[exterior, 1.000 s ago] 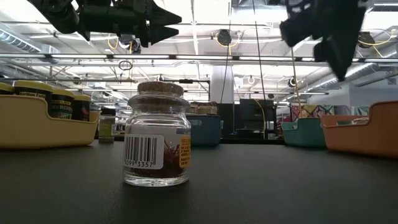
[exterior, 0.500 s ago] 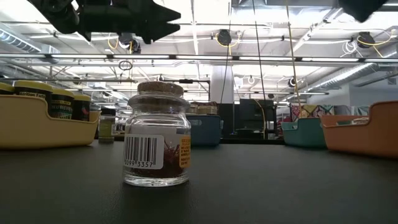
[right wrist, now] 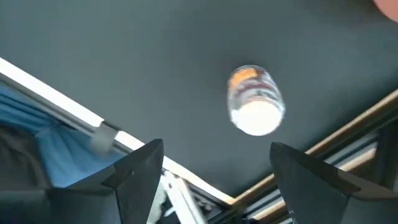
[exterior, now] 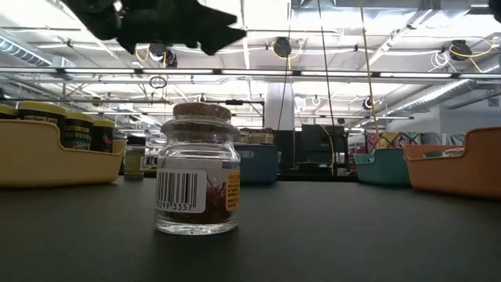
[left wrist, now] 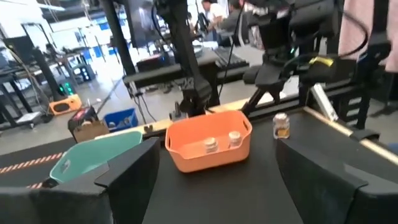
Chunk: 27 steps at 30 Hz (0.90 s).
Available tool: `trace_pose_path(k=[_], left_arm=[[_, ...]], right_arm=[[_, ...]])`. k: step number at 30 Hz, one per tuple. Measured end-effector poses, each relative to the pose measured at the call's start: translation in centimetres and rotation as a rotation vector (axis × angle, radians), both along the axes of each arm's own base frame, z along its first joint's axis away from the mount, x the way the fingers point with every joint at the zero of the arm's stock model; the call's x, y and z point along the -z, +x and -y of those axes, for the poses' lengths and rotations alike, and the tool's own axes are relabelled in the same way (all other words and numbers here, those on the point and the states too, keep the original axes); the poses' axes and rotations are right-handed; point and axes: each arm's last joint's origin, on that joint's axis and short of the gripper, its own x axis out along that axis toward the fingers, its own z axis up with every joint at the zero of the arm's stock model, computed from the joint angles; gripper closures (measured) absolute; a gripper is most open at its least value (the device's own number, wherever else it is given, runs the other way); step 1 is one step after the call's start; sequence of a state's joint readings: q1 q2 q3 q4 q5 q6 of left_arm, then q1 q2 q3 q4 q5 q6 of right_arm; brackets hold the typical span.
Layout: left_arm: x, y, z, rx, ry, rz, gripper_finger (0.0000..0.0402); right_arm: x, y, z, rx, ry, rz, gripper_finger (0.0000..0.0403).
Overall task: Sort spices by type
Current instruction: Put the small brown seasoning bottle into the orange bin
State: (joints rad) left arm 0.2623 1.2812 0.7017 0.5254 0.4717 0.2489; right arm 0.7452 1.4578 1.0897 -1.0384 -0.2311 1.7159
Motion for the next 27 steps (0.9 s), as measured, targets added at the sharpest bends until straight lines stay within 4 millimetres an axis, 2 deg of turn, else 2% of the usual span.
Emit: trace_pose_path(k=[4, 8, 27], left_arm=[[0.6, 1.8, -0.5, 0.001, 0.011, -0.034, 0.0081], [0.8, 2.6, -0.7, 0.002, 0.006, -0.051, 0.0081], [0.9, 2.7, -0.7, 0.002, -0.002, -0.077, 0.0081]], right_arm=[[0.8, -0.7, -0.2, -0.012, -0.017, -0.026, 0.0115], [1.8, -1.1, 0.0, -0.01, -0.033, -0.042, 0.0115], [6.5, -2.1, 1.0, -0.029, -0.041, -0.041, 0.0115]])
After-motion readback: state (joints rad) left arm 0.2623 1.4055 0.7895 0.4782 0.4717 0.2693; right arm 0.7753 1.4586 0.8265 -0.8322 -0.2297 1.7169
